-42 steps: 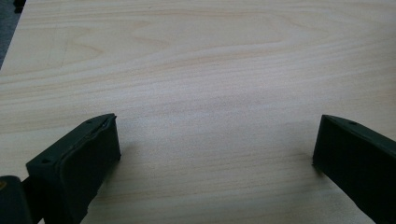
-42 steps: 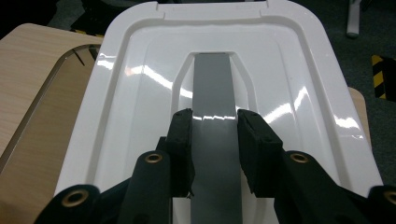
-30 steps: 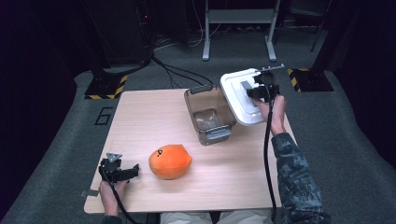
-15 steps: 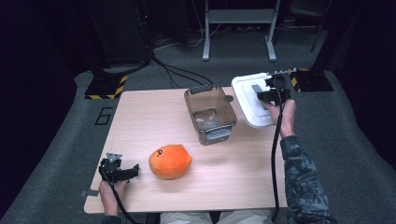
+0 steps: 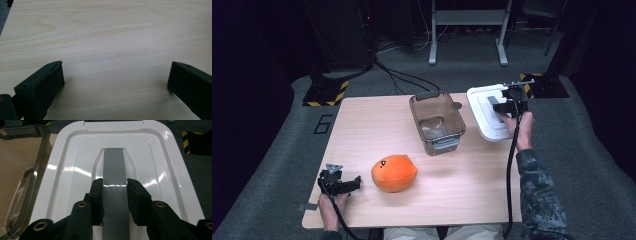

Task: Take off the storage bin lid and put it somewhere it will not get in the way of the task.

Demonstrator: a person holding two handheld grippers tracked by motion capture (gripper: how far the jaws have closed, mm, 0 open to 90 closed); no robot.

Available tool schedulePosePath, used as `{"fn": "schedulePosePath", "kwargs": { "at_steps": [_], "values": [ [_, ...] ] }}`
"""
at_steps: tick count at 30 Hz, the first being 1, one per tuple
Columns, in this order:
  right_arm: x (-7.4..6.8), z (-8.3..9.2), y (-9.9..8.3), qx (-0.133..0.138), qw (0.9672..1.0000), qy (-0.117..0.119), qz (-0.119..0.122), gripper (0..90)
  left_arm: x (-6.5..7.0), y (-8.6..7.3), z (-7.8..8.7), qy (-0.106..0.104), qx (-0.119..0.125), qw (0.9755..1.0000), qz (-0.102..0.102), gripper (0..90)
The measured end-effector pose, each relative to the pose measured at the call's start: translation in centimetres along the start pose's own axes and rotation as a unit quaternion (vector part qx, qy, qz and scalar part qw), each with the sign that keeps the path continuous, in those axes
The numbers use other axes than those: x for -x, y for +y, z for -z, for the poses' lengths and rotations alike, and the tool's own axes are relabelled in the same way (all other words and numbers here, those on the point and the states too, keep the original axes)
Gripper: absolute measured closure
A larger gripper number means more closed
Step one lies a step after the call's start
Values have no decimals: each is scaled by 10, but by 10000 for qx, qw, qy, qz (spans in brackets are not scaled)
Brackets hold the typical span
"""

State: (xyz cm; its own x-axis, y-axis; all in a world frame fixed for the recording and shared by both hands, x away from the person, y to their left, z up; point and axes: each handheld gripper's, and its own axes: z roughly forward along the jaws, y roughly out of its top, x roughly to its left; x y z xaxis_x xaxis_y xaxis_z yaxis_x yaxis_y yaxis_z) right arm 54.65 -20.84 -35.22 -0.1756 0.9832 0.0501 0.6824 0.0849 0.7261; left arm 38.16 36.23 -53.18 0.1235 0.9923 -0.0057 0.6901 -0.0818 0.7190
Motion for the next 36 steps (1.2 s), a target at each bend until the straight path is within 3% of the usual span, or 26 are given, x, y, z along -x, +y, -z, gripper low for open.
{"fn": "schedulePosePath", "kwargs": {
  "at_steps": [16,36],
  "values": [
    [13,-22,-25,-213,9997,-87,-111,669,0,0,0,0,1,10000,1,4],
    [16,-51,-54,-464,9988,-25,-160,669,0,0,0,0,2,10000,2,4]
  ]
}}
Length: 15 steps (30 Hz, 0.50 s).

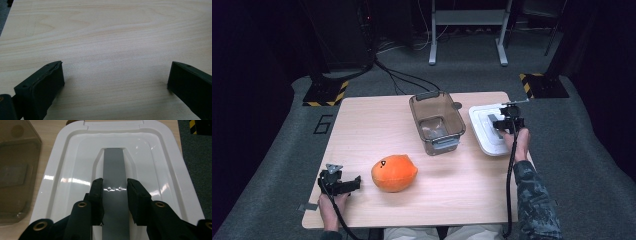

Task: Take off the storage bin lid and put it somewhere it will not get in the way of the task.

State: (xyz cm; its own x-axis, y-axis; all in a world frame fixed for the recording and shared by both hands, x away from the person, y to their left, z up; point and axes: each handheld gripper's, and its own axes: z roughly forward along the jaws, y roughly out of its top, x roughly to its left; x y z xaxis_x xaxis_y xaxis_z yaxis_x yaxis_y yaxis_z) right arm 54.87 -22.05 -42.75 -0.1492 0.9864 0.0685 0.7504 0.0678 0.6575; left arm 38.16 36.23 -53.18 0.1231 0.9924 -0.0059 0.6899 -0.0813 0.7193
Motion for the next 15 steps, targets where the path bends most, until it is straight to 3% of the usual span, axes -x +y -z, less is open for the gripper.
{"fn": "schedulePosePath", "kwargs": {
  "at_steps": [15],
  "values": [
    [0,-26,-18,-245,9997,-22,-69,668,0,0,0,0,1,10000,-1,4]
  ]
}}
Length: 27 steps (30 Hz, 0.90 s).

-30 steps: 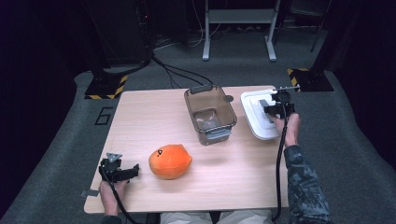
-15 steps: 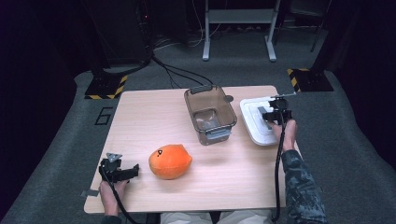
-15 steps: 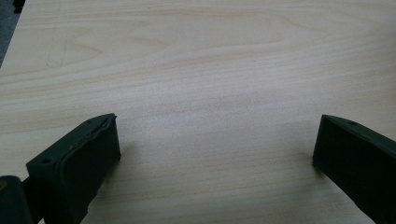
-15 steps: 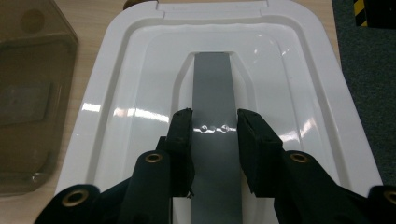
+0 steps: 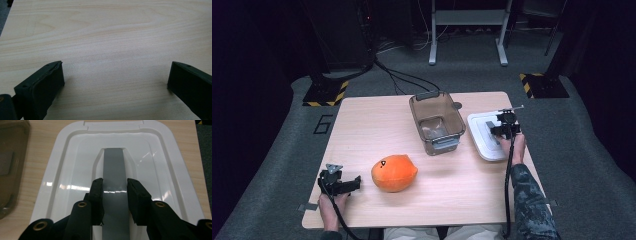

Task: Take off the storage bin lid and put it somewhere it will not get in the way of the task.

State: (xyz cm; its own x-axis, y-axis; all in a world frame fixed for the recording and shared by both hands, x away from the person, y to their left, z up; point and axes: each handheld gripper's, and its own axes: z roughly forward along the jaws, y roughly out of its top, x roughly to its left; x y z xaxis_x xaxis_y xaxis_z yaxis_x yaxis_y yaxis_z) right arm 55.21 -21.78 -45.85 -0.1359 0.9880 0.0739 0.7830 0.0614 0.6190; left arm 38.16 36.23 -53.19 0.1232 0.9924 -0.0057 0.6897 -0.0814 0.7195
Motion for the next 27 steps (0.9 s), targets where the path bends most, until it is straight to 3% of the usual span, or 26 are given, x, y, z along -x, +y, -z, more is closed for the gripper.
{"fn": "schedulePosePath", "kwargs": {
  "at_steps": [20,27],
  "values": [
    [-3,-24,-13,-197,9998,-21,12,667,0,0,0,0,-2,10000,-2,4],
    [-2,-26,-16,-94,10000,17,7,665,0,0,0,0,-2,10000,-1,4]
  ]
}}
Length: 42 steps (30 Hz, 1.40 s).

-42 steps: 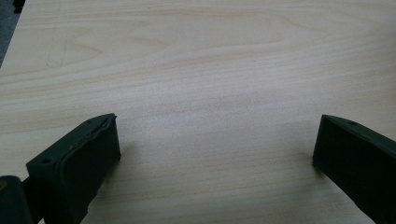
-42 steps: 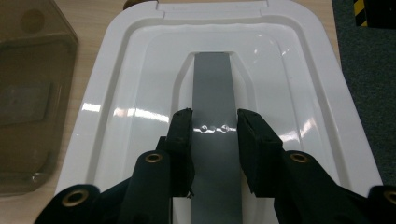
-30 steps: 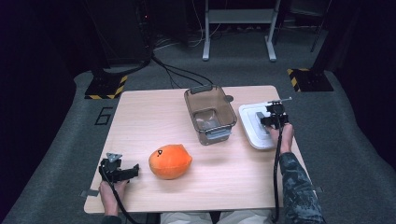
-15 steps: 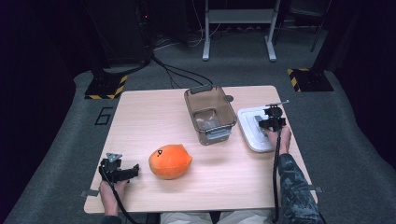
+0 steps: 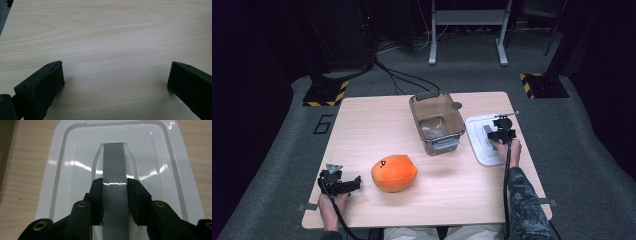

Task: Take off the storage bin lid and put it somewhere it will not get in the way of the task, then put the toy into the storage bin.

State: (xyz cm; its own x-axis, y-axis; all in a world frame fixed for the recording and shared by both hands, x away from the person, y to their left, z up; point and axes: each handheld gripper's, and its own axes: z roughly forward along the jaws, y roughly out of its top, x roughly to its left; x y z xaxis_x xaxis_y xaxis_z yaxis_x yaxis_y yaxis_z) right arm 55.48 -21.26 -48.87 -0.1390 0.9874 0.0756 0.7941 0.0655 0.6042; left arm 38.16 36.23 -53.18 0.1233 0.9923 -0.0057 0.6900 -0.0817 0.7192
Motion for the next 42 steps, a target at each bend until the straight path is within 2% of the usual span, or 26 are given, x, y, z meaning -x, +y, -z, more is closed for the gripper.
{"fn": "schedulePosePath", "kwargs": {
  "at_steps": [3,4,6,7,8,10,11,12,15,17,24,29,31,32,37,38,42],
  "values": [
    [1,0,-1,16,10000,16,7,659,0,0,0,0,1,10000,1,4],
    [1,0,-2,15,10000,49,-28,626,0,0,0,0,0,10000,0,4],
    [1,-2,-3,-121,9999,21,-95,452,0,0,0,0,0,10000,2,4],
    [3,-1,-4,-96,9997,199,-60,300,0,0,0,0,0,10000,1,4],
    [3,-1,-4,-96,9997,199,-60,300,0,0,0,0,0,10000,1,4],
    [2,1,-5,-53,9998,191,-4,203,0,0,0,0,0,10000,-1,4],
    [1,3,-6,-79,9995,294,-55,171,0,0,0,1,0,10000,0,4],
    [1,4,-7,-41,9994,337,25,154,0,0,0,1,0,10000,0,4],
    [-2,11,-10,18,9989,465,65,116,0,0,0,1,0,10000,0,4],
    [-4,19,-12,161,9982,567,108,102,0,0,0,1,-2,10000,-1,4],
    [-6,29,-19,332,9968,695,198,91,0,0,0,1,-1,10000,-1,4],
    [-5,36,-22,352,9957,826,217,90,0,0,0,-8,-10,10000,-12,4],
    [-5,38,-22,390,9957,812,226,89,0,0,0,-6,-13,10000,-12,4],
    [-4,40,-23,386,9952,842,312,90,0,0,0,-9,-14,10000,-13,4],
    [-10,44,-23,311,9953,861,310,89,0,0,1,-63,-18,10000,-54,1],
    [-10,44,-23,338,9949,870,380,90,0,0,1,-66,-11,9999,-75,1],
    [-13,48,-23,346,9948,877,392,89,1,0,1,-81,-14,9999,-85,1]
  ]
}}
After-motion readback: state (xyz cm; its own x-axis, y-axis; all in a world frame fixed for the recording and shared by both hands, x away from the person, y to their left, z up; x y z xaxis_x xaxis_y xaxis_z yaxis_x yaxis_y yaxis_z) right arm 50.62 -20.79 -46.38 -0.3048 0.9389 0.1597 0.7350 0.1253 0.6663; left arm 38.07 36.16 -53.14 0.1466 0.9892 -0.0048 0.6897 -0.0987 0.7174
